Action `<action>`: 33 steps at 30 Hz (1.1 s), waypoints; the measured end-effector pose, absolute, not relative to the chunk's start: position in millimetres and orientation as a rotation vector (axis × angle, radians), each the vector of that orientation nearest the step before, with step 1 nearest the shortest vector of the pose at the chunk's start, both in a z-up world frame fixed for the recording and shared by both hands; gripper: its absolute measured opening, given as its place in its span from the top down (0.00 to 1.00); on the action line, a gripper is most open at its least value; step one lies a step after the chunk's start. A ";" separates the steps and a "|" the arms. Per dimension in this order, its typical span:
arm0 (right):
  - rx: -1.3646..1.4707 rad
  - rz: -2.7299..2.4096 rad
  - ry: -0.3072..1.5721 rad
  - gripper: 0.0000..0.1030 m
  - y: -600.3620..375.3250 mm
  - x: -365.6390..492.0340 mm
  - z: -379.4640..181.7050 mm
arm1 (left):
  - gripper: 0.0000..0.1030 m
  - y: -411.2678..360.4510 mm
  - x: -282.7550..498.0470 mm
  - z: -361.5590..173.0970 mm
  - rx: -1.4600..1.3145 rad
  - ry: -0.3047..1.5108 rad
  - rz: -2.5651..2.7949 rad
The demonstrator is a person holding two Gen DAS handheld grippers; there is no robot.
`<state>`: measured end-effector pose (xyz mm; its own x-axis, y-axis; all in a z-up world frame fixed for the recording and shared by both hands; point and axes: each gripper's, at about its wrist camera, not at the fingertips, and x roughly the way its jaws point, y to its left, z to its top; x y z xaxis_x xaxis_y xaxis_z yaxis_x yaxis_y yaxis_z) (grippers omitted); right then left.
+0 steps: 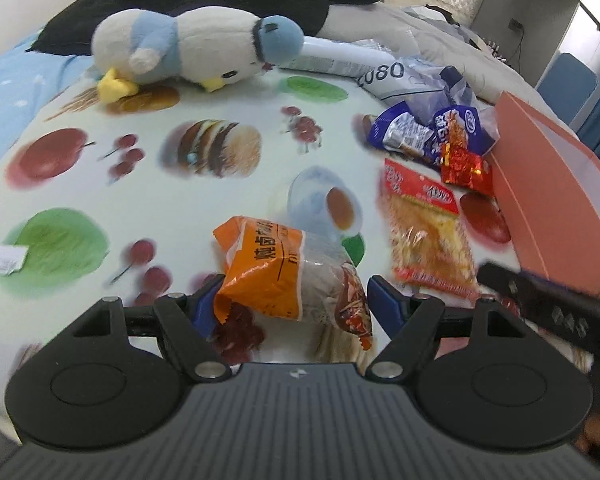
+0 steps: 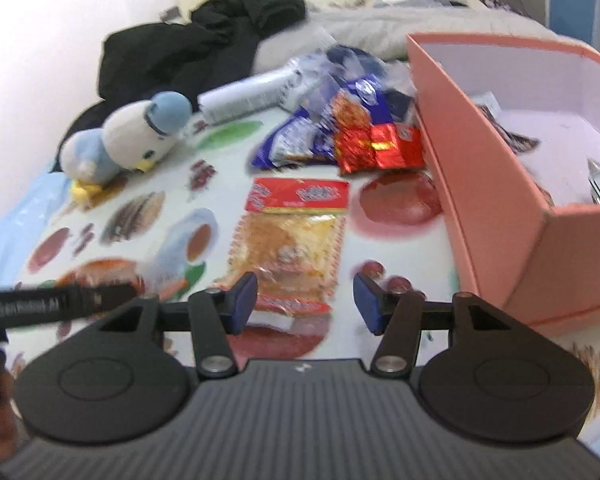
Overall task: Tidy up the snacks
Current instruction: 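Grasp the orange braised-meat packet with the left tool while the right tool grasps the red-labelled spicy strip bag, then lift both held packets and carry them over the pink box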
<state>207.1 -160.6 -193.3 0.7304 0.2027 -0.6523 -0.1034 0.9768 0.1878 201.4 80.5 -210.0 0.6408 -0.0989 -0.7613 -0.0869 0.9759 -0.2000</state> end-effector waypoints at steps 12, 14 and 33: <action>0.006 0.252 0.719 0.23 -120.5 252.8 -208.8 | 0.18 95.7 168.8 -218.2 -0.207 0.894 -0.024; -0.029 0.264 0.737 0.23 -114.8 259.3 -217.3 | 0.13 93.9 165.0 -220.7 -0.196 0.894 -0.033; -0.162 0.286 0.786 0.65 -118.5 243.7 -226.6 | 0.10 82.7 160.0 -216.1 -0.123 0.847 -0.064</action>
<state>243.7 -118.5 -226.6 0.6709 0.1927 -0.7161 -0.3124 0.9492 -0.0373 160.0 82.7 -216.1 0.6608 -0.1054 -0.7431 0.0074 0.9910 -0.1339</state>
